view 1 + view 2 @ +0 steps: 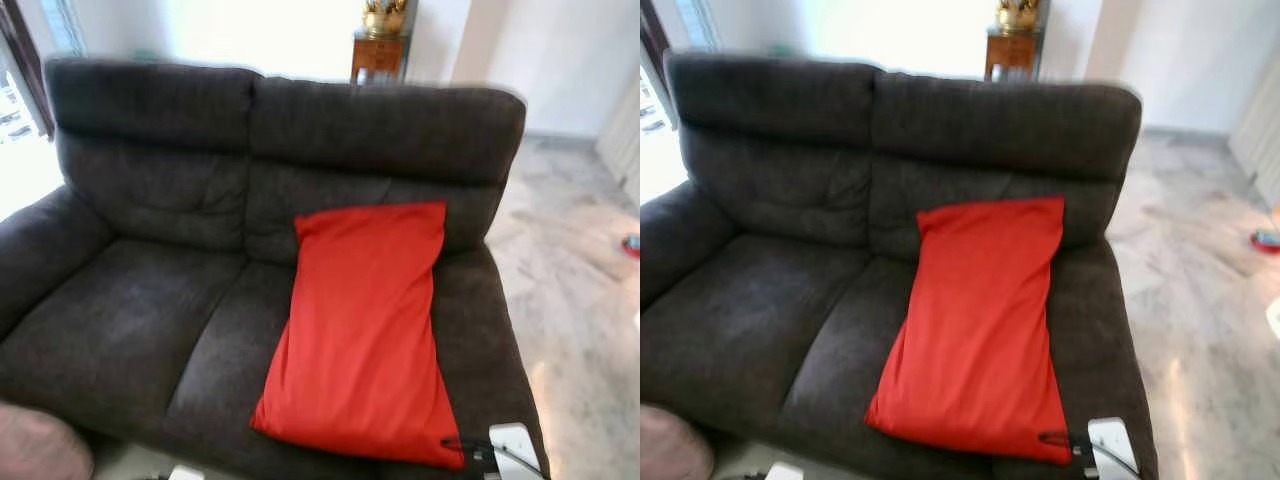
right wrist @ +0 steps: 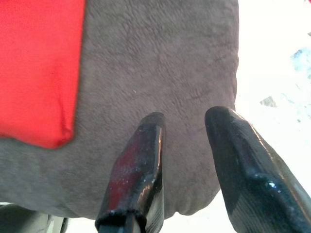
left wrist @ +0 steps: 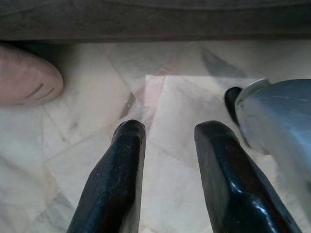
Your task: Move the pillow to the sofa from floor
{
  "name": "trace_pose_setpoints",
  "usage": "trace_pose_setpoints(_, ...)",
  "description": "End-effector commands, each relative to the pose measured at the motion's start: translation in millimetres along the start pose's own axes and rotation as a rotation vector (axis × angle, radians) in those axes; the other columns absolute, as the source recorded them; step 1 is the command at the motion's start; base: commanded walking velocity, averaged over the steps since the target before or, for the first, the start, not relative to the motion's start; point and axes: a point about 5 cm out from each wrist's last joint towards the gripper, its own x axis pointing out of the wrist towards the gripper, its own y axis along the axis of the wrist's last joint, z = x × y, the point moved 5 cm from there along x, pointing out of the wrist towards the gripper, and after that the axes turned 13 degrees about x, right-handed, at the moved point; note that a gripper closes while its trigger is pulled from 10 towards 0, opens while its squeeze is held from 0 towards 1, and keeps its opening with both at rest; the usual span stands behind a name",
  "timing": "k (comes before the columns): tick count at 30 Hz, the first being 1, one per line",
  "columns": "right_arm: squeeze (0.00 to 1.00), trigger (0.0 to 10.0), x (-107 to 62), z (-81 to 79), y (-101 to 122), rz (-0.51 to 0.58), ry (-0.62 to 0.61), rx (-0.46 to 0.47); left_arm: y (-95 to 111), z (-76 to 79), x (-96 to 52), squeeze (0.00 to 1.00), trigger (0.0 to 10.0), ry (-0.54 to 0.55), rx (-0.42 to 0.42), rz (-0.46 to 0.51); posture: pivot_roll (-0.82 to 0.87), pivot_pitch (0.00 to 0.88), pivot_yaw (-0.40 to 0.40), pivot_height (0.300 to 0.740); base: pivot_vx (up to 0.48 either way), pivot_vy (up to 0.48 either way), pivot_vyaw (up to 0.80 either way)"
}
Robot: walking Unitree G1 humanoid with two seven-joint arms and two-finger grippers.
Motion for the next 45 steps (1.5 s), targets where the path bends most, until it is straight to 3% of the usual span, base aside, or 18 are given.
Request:
trace_pose_setpoints(1, 0.00, 10.0, 0.9, 4.8, 2.3, 0.006, -0.014, 0.009, 0.4, 2.1, 0.1, 0.00, 10.0, -0.005, 0.016, -0.003, -0.02, 0.036, -0.022, 0.740, 0.000, 0.274, 0.00)
trace_pose_setpoints(27, 0.00, 10.0, -0.6, -1.3, -3.1, -0.014, 0.005, 0.016, 1.3, 5.6, -0.4, 0.00, 10.0, -0.004, 0.000, 0.009, -0.01, 0.031, -0.032, 0.740, 0.000, 0.299, 0.00)
trace_pose_setpoints(32, 0.00, 10.0, -1.1, -4.8, -3.2, -0.009, 0.026, -0.023, 0.9, 5.8, -0.5, 0.00, 10.0, -0.005, 0.000, 0.008, -0.01, 0.038, -0.031, 0.740, 0.000, 0.310, 0.00)
trace_pose_setpoints(39, 0.00, 10.0, -1.3, -7.2, -3.5, -0.012, 0.037, -0.005, 0.5, 5.0, -0.5, 0.00, 10.0, -0.004, 0.001, 0.008, -0.01, 0.045, -0.029, 0.740, 0.000, 0.310, 0.75)
trace_pose_setpoints(45, 0.00, 10.0, -2.1, -7.2, -7.6, -0.030, 0.036, 0.000, -0.3, 4.9, -0.7, 0.00, 10.0, -0.004, -0.001, 0.006, -0.01, 0.052, -0.025, 0.740, 0.000, 0.309, 0.00)
